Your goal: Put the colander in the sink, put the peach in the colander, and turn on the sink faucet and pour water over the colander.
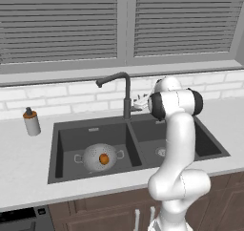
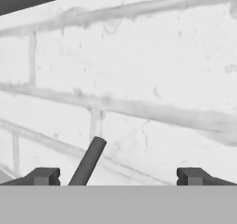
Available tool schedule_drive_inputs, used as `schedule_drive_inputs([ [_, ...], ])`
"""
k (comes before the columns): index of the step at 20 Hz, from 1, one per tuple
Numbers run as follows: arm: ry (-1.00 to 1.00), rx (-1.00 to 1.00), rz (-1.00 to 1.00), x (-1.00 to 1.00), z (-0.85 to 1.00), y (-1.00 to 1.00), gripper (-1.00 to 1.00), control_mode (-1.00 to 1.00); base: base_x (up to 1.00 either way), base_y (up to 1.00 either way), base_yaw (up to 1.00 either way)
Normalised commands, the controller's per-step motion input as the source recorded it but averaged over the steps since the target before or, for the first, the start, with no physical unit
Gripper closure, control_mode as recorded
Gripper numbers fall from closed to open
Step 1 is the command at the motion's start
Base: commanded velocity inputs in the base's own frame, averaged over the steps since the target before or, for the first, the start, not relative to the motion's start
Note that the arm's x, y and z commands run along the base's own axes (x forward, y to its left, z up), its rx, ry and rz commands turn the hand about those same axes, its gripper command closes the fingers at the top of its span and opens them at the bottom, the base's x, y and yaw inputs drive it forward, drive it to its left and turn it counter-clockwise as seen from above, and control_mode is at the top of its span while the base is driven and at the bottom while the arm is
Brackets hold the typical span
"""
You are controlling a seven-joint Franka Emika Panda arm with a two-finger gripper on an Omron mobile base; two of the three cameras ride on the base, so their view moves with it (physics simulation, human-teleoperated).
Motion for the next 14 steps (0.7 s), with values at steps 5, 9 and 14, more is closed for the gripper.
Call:
schedule_drive_inputs([
  [5,-0.02,0.0,-0.04,0.14,0.19,0.21,-1.0,-1.0,0.0,0.0,0.0],
  [9,0.0,0.0,-0.02,0.06,0.28,0.18,-1.0,-1.0,0.0,0.0,0.0],
  [14,0.0,0.0,-0.01,0.06,0.29,0.14,-1.0,-1.0,0.0,0.0,0.0],
])
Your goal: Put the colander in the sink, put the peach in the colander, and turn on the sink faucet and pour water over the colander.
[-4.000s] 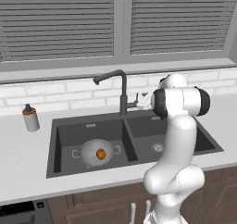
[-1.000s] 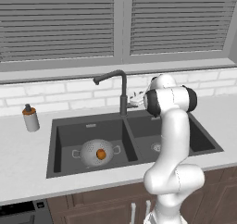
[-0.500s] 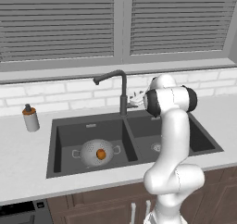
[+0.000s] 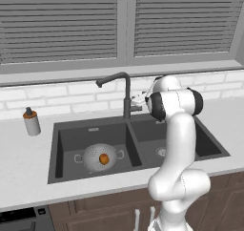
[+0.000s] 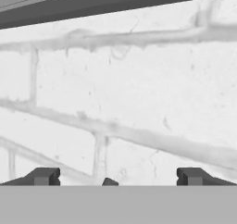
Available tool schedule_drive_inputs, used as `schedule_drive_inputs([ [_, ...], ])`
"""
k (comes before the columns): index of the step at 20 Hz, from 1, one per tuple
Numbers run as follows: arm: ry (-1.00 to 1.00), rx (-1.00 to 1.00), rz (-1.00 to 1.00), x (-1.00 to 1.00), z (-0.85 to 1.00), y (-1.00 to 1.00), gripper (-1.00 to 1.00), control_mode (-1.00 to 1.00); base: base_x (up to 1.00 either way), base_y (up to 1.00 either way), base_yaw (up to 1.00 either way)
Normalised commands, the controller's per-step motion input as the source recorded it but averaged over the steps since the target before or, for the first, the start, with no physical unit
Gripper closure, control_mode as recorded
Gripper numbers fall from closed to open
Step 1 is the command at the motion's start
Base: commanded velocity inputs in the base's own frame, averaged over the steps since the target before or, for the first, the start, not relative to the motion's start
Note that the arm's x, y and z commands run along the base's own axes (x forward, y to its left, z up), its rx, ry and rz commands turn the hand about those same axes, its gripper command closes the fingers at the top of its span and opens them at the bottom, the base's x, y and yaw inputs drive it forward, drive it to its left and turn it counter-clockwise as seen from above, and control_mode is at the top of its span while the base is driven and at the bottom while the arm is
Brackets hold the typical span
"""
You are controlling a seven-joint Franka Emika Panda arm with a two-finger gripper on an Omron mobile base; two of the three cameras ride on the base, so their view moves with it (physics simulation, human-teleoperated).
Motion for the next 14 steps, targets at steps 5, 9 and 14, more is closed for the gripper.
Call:
schedule_drive_inputs([
  [5,0.01,0.0,-0.02,0.21,-0.01,0.03,-1.0,-1.0,0.0,0.0,0.0],
  [9,0.0,0.0,-0.02,0.11,-0.17,0.0,-1.0,-1.0,0.0,0.0,0.0],
  [14,0.0,0.0,-0.03,0.0,-0.23,0.01,-1.0,-1.0,0.0,0.0,0.0],
])
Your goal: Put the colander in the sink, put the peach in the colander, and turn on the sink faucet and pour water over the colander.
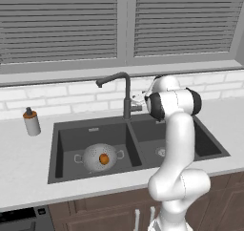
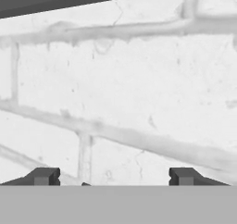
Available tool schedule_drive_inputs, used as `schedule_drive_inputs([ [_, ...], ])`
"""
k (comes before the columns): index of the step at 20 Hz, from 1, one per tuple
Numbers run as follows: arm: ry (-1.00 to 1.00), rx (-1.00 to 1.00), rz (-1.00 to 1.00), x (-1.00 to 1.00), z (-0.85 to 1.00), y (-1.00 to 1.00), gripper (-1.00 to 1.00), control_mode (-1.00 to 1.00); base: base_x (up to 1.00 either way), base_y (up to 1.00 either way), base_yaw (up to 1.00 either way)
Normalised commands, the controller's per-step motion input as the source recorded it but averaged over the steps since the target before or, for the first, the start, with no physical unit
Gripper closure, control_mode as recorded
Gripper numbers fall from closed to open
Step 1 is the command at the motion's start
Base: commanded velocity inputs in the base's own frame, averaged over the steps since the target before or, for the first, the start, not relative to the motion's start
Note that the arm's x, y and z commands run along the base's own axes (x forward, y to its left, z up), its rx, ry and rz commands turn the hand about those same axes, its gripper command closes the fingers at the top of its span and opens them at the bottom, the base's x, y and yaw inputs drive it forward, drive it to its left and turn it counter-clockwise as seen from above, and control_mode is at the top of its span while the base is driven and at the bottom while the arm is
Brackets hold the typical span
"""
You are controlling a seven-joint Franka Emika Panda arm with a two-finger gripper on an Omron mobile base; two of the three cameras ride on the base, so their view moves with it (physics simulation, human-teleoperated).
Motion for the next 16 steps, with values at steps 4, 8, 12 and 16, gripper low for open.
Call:
schedule_drive_inputs([
  [4,0.0,0.0,-0.03,-0.04,-0.32,0.06,-1.0,-1.0,0.0,0.0,0.0],
  [8,0.0,0.0,-0.04,-0.15,-0.37,0.08,-1.0,-1.0,0.0,0.0,0.0],
  [12,0.01,0.0,-0.07,-0.17,-0.38,0.09,-1.0,-1.0,0.0,0.0,0.0],
  [16,0.0,0.02,-0.04,-0.06,-0.25,0.05,-1.0,-1.0,0.0,0.0,0.0],
])
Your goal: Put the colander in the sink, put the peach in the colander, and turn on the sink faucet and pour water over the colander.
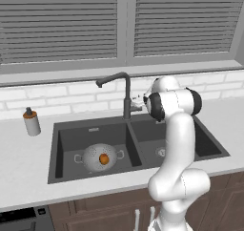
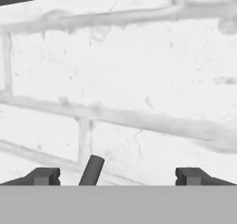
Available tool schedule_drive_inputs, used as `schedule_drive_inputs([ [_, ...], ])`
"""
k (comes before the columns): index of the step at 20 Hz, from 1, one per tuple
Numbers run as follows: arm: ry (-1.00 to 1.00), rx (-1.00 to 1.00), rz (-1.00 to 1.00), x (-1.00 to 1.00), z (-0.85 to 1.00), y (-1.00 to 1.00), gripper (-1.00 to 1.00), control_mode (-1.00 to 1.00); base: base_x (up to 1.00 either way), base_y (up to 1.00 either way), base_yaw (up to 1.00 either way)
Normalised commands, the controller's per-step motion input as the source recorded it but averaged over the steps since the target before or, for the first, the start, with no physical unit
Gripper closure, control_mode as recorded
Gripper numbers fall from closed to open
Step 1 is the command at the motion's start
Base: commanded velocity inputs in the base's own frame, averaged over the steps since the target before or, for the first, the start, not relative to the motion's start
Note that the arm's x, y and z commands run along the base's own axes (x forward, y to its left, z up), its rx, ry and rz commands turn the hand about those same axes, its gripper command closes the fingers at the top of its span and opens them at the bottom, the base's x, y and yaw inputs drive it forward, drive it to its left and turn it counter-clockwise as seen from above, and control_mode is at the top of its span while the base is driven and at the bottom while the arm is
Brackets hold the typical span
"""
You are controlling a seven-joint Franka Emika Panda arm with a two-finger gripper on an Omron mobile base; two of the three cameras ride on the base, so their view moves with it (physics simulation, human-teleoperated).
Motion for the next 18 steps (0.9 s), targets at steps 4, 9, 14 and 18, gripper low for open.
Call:
schedule_drive_inputs([
  [4,0.0,0.03,-0.02,0.01,-0.23,0.0,-1.0,-1.0,0.0,0.0,0.0],
  [9,0.0,0.04,-0.02,0.13,-0.18,0.0,-1.0,-1.0,0.0,0.0,0.0],
  [14,0.03,0.05,-0.02,0.14,-0.38,0.04,1.0,-1.0,0.0,0.0,0.0],
  [18,0.0,0.03,-0.02,0.07,-0.41,0.01,1.0,-1.0,0.0,0.0,0.0],
])
